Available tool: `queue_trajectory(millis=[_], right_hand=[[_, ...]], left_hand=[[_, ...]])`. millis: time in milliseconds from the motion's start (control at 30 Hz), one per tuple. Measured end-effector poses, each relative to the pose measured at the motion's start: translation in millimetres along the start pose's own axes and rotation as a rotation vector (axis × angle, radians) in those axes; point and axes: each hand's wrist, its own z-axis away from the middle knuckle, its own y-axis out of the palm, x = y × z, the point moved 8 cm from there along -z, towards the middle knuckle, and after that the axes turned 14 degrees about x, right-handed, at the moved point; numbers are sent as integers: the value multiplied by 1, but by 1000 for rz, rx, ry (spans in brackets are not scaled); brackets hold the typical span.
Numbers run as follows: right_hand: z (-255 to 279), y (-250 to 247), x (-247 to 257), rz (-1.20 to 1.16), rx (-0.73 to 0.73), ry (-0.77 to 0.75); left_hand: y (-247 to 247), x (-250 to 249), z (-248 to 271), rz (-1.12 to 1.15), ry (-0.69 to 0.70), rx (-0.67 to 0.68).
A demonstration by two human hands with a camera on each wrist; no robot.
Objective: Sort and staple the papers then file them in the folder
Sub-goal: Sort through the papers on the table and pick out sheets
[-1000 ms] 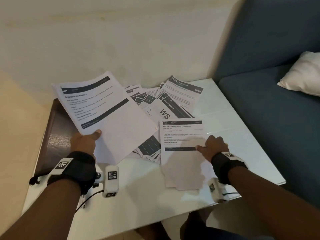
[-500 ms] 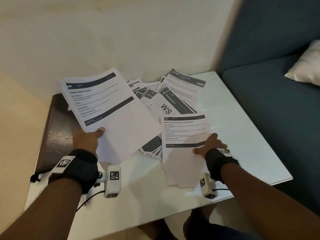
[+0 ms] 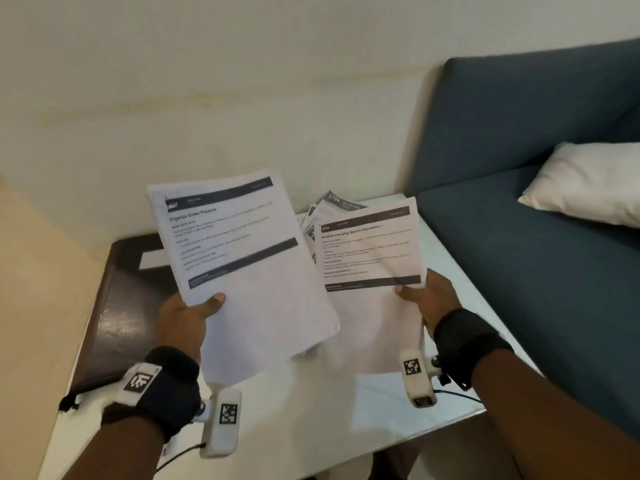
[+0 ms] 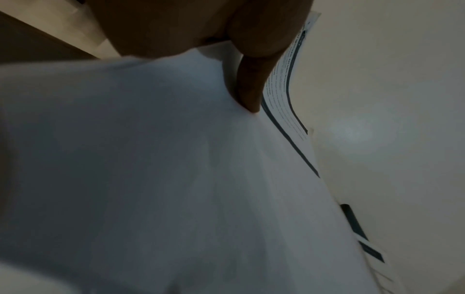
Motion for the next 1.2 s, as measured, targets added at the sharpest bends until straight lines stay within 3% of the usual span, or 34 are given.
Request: queue_trajectory(millis=[133,300,700,933,1200], right_hand=[[28,-8,30,-239,44,-76],[59,-13,41,-285,73,-151],[84,37,68,-331,271,-161],[72,60,54,26,340,-171],[61,51,31,16,144,-139]], left_hand=[[15,-29,21,-23,72,102],[19,-44,46,-21,123,148],[74,-15,52,48,-67,423],[93,5,41,64,-92,358],[107,-1,37,53,56,255]])
